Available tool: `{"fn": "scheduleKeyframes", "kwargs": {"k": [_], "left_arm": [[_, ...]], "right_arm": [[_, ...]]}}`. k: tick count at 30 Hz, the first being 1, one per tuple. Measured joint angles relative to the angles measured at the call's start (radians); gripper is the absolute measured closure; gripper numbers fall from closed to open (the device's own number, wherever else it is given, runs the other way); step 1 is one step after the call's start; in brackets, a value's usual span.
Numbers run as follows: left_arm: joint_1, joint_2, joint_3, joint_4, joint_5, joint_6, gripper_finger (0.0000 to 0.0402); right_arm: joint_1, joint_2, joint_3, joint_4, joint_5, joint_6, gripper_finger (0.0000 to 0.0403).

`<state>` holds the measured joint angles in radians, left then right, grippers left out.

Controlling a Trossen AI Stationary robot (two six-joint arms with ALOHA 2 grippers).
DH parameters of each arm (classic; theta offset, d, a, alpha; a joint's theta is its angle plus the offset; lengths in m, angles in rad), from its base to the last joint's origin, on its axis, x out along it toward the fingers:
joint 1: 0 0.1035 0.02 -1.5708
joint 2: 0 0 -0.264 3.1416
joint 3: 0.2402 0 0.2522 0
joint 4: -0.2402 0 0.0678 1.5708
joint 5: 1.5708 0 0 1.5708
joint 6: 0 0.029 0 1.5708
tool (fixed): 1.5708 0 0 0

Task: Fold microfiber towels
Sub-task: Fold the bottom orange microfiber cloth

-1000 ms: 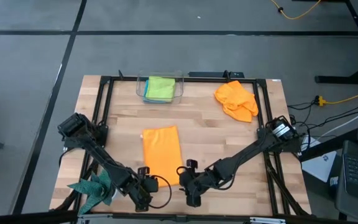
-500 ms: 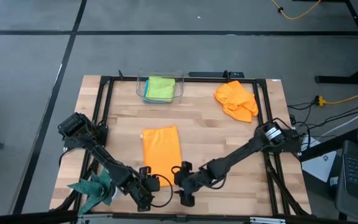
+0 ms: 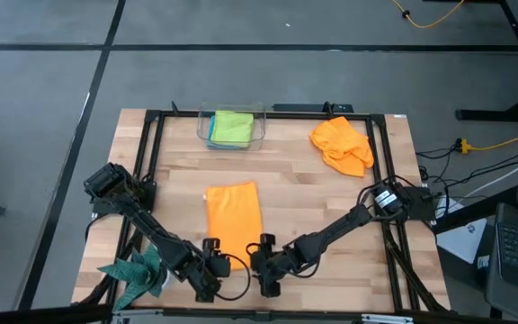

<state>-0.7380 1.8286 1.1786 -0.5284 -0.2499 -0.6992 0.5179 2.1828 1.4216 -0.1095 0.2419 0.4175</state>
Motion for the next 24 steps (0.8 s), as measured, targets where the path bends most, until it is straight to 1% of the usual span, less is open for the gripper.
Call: {"fn": "scheduleKeyframes", "kwargs": {"k": [5, 8, 10, 13, 15, 19, 24], "left_arm": [[0.0, 0.007, 0.0, -0.032, 0.003, 0.001, 0.0176], [0.0, 0.029, 0.0, -0.027, 0.009, -0.003, 0.0176], [0.0, 0.049, 0.0, -0.022, 0.031, -0.004, 0.0176], [0.0, 0.083, -0.001, 0.013, 0.05, -0.004, 0.0176], [-0.001, 0.093, -0.001, 0.02, 0.046, -0.004, 0.0176], [0.002, 0.099, 0.001, 0.027, 0.024, -0.005, 0.0176], [0.005, 0.086, -0.002, 0.021, 0.015, -0.019, 0.0176]], "right_arm": [[0.004, 0.0, 0.035, 0.004, 0.008, -0.094, 0.0134], [0.011, 0.0, 0.044, -0.002, 0.072, -0.138, 0.0135], [0.011, -0.001, 0.045, -0.048, 0.086, -0.133, 0.0135], [0.009, -0.001, 0.045, -0.142, 0.082, -0.108, 0.0135], [0.009, -0.001, 0.045, -0.166, 0.069, -0.111, 0.0135], [0.011, -0.001, 0.044, -0.164, 0.019, -0.117, 0.0135], [0.018, 0.001, 0.044, -0.167, 0.021, -0.116, 0.0135]]}}
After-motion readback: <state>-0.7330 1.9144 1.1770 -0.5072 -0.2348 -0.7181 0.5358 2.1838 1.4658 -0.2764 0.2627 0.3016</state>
